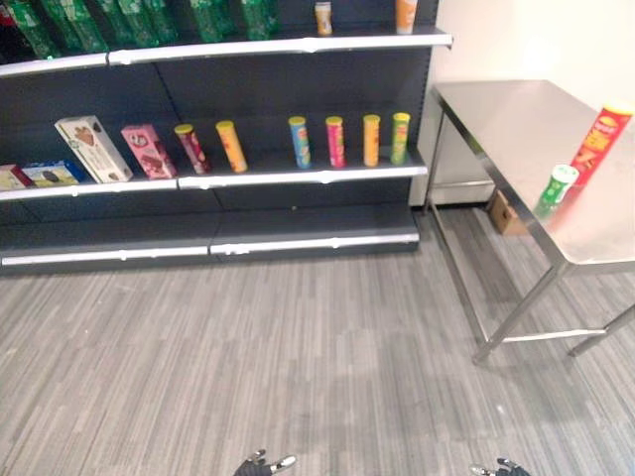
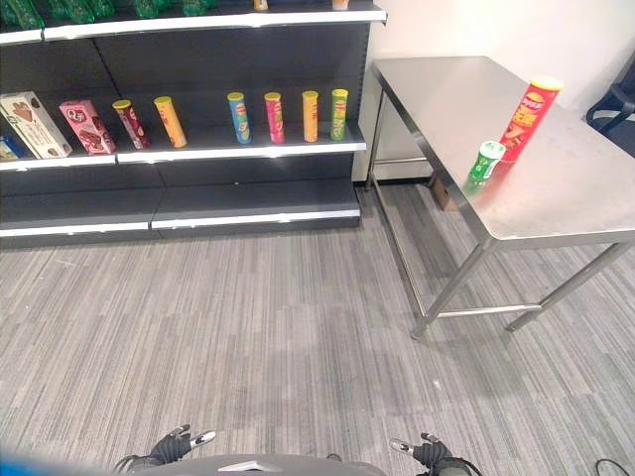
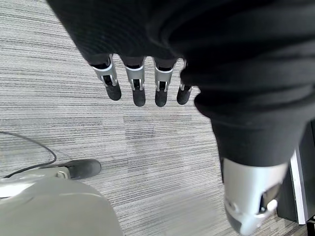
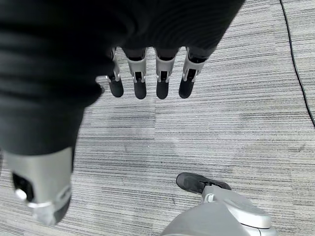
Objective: Put the goods on the table back onto the shelves and tidy them up.
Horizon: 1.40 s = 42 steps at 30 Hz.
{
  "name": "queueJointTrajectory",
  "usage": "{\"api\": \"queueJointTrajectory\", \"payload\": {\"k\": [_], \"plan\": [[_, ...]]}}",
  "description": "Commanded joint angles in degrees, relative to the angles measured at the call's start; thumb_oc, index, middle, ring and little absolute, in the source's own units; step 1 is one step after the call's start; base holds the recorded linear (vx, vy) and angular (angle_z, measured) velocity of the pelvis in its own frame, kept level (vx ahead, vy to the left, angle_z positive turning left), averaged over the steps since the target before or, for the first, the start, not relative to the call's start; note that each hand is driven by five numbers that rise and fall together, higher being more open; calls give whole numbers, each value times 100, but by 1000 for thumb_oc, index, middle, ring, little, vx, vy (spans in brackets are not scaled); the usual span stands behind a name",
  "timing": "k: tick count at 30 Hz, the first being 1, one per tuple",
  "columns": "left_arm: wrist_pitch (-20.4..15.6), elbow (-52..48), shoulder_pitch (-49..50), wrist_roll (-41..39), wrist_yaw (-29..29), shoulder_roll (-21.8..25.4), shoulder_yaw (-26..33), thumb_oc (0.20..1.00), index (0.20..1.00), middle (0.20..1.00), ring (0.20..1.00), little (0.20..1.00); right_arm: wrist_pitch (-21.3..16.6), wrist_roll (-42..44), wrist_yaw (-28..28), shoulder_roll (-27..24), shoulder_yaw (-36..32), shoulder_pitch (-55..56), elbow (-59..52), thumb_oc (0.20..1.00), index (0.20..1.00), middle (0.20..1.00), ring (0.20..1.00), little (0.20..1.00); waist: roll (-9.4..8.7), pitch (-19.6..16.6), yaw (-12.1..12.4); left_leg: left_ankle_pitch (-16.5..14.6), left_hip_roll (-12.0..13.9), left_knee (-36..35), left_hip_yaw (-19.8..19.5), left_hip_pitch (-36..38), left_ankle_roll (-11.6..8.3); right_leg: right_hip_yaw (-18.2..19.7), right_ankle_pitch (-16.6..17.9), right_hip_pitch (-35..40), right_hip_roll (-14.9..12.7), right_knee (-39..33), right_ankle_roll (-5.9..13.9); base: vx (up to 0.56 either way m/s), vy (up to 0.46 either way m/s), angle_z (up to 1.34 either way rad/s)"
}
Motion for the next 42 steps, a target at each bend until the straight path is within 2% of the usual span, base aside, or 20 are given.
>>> {"api": "queueJointTrajectory", "payload": {"k": [1,42], "plan": [[-131,316,-368,-138,-71,192,-1,1000,1000,1000,1000,1000,-46,-59,-15,-61,200,-357,108,1000,1000,1000,1000,1000,-288,-61,-48,-244,129,45,-181,-65,-284,10,-409,24,-688,303,708,0,0,0],[-63,460,-414,117,-36,168,-100,1000,1000,1000,1000,1000,-14,-145,-49,-51,270,-392,215,1000,1000,1000,1000,1000,-252,-111,-76,-296,151,10,-130,35,-279,1,-446,64,-704,294,707,0,0,0]]}}
